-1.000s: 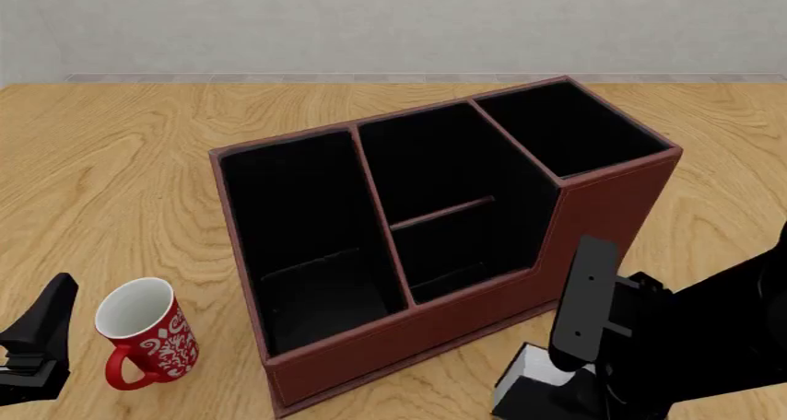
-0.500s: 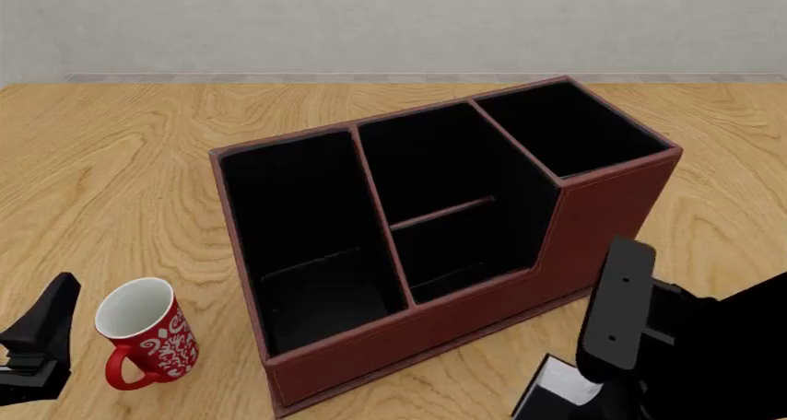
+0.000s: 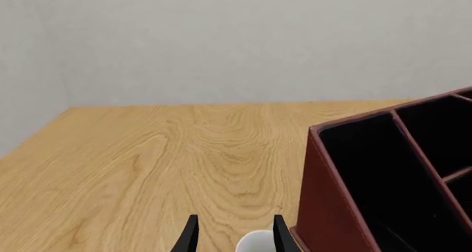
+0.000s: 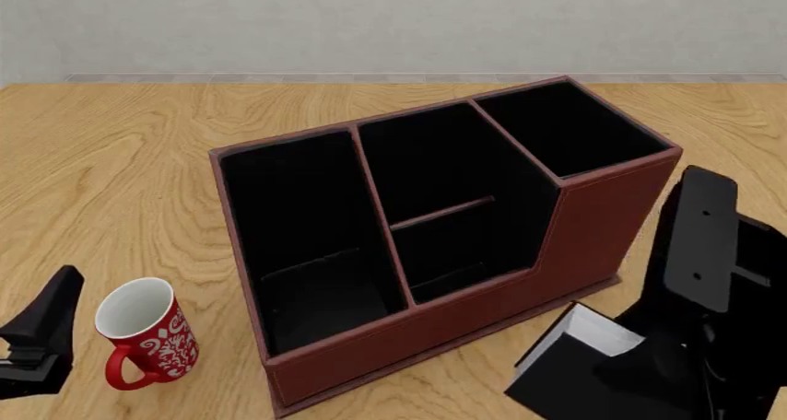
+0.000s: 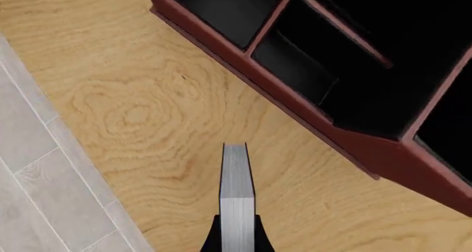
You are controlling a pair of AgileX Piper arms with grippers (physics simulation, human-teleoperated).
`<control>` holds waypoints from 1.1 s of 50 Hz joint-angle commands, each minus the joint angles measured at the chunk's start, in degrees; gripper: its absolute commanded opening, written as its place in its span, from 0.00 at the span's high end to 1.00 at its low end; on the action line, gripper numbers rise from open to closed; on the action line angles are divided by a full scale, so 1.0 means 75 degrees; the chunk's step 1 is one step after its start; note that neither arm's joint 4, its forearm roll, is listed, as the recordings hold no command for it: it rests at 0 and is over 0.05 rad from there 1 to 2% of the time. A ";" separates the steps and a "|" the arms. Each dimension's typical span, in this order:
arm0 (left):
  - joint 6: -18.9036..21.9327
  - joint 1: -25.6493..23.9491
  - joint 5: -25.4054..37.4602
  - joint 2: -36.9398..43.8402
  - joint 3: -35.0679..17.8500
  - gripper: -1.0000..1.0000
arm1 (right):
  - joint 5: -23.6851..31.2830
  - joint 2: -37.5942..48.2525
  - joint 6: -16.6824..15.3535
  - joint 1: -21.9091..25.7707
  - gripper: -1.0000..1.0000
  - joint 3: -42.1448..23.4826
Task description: Pick up the book and place it in the right compartment of the caddy.
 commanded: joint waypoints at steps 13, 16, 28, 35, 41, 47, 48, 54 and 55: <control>-0.0038 -0.0109 -0.0026 -0.0026 -0.0152 0.00 | 0.0058 -0.0316 -0.0912 -0.0876 1.00 -0.0585; -0.0041 -0.0123 0.0047 -0.0070 -0.0201 0.00 | 0.0058 -0.0361 -0.1072 -0.1024 1.00 -0.0617; -0.0037 -0.0022 0.0239 -0.0244 -0.0299 0.00 | 0.0058 -0.0328 -0.1310 -0.1014 1.00 -0.1077; -0.0067 -0.0049 0.0277 -0.0275 -0.0311 0.00 | 0.0058 -0.0160 -0.1400 -0.0891 1.00 -0.1605; -0.0070 -0.0071 0.0275 -0.0287 -0.0323 0.00 | 0.0058 -0.0139 -0.1550 -0.1041 1.00 -0.1848; -0.0067 -0.0101 0.0273 -0.0290 -0.0310 0.00 | 0.0058 -0.0087 -0.1685 -0.1206 1.00 -0.2075; -0.0050 -0.0095 0.0270 -0.0291 -0.0312 0.00 | 0.0058 -0.0072 -0.1676 -0.1196 1.00 -0.2078; -0.0084 -0.0104 0.0293 -0.0291 -0.0339 0.00 | 0.0058 -0.0017 -0.1858 -0.1301 1.00 -0.2252; -0.0073 -0.0105 0.0291 -0.0292 -0.0337 0.00 | 0.0058 0.0007 -0.1838 -0.1293 1.00 -0.2294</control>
